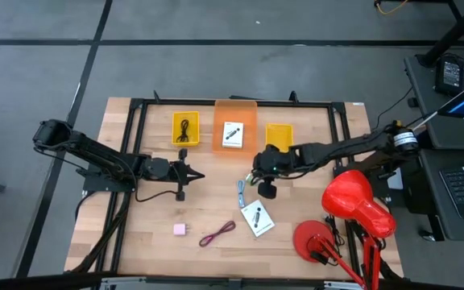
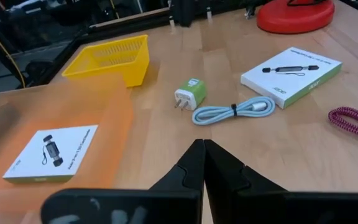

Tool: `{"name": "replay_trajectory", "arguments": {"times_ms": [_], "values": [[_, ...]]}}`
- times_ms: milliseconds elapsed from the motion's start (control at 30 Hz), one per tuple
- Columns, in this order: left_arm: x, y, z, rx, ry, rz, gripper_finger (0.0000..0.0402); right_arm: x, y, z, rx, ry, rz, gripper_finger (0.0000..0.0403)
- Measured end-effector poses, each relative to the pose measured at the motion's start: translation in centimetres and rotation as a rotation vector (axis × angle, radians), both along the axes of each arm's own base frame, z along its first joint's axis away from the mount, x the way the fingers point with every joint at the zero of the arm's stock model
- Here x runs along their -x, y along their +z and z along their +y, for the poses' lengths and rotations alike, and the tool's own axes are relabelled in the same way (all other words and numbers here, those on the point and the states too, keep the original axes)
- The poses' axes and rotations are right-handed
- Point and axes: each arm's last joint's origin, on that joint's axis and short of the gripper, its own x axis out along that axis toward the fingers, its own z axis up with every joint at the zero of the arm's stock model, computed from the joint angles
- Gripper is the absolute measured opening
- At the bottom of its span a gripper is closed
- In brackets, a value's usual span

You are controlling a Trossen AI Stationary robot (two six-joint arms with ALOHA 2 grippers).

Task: Pick and place items into bin
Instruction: Put the green charger adapter into the right yellow bin

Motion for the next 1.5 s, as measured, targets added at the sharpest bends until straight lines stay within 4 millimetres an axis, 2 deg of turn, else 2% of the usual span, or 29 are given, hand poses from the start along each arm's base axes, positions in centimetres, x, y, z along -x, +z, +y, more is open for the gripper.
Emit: {"name": "replay_trajectory", "arguments": {"times_ms": [200,333,500,733,967,1100,1500], "values": [[0.0,0.1,-0.1,0.009,-0.019,-0.007,0.0005,-0.5,-0.5,0.8,-0.031,-0.030,0.077,0.0004],[-0.1,0.2,-0.2,0.024,-0.047,-0.024,0.0005,-1.0,-0.6,1.0,-0.026,-0.020,0.088,0.0029],[-0.3,0.8,-0.2,0.034,-0.050,-0.086,0.0014,-1.7,-0.3,1.0,-0.014,-0.004,0.074,0.0095],[-0.3,0.8,-0.2,0.035,-0.054,-0.086,0.0027,-1.7,-0.3,1.3,0.003,0.027,0.072,0.0200],[-0.3,0.8,-0.2,0.035,-0.051,-0.083,0.0034,-2.4,-1.6,1.5,-0.030,-0.019,0.102,0.0284],[-0.3,0.7,-0.2,0.041,-0.048,-0.076,0.0034,-2.7,-2.5,1.5,-0.032,-0.029,0.131,0.0299],[-0.2,0.7,-0.2,0.051,-0.026,-0.074,0.0033,-4.0,-6.1,0.5,-0.057,-0.119,0.210,0.0300]]}}
